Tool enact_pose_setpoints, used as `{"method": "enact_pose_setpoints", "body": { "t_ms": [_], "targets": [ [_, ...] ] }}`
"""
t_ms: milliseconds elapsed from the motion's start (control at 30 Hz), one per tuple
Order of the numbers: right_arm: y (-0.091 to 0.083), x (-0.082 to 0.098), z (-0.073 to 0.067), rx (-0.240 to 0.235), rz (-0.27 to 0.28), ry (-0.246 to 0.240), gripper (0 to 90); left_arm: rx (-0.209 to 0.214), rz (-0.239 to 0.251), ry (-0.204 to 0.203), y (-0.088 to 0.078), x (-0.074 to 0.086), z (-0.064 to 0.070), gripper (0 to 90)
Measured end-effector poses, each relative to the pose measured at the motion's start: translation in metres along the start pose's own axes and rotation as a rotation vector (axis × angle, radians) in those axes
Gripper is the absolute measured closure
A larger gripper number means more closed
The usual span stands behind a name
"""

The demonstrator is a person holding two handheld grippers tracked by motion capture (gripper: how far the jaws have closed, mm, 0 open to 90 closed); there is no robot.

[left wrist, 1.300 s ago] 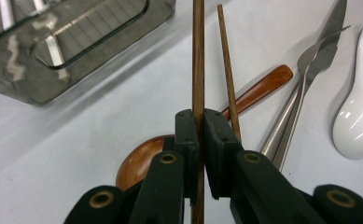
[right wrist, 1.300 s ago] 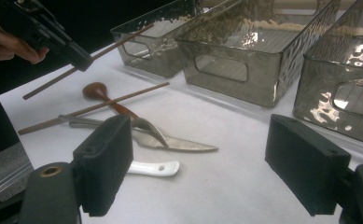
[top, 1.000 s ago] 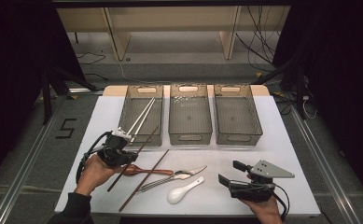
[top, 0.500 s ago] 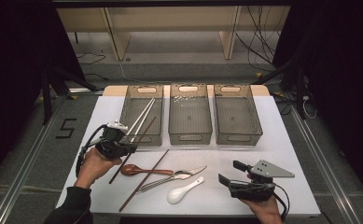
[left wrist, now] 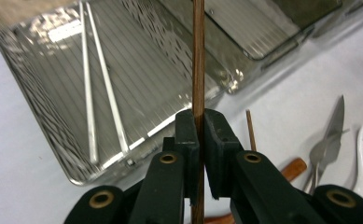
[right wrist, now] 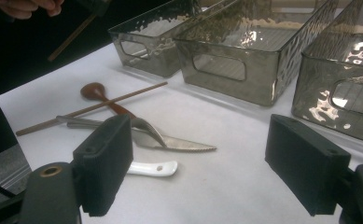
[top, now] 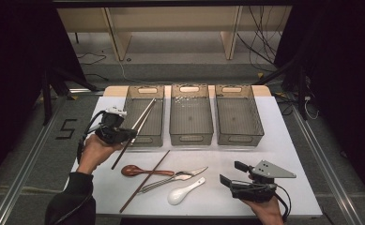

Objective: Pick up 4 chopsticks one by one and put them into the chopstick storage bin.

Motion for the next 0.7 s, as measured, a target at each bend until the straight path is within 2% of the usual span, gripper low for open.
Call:
{"method": "enact_pose_setpoints", "body": {
  "t_ms": [300, 467, 700],
  "targets": [
    [0.0, 0.0, 0.0, 0.001, 0.001, -0.001, 23.8, 0.001, 0.033, -0.008, 0.007, -0.025, -0.014, 84.4],
    [0.0, 0.0, 0.0, 0.0, 0.0, 0.0, 23.8, -0.03, 0.046, 0.018, 0.008, -0.041, -0.019, 84.4],
    [0.0, 0.0, 0.0, 0.0, 0.001, 0.002, 23.7, -0.049, 0.053, 0.021, 0.014, -0.058, -0.029, 84.4]
  ]
}}
Point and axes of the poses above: each handheld gripper's, and its own axes: y roughly forward along the jaws, x roughly out of its underside, z roughly to its right, the point moved 8 cm from there along y, roughly forward along the jaws, and after that the axes turned 2 degrees about y, right-handed, at the moved point
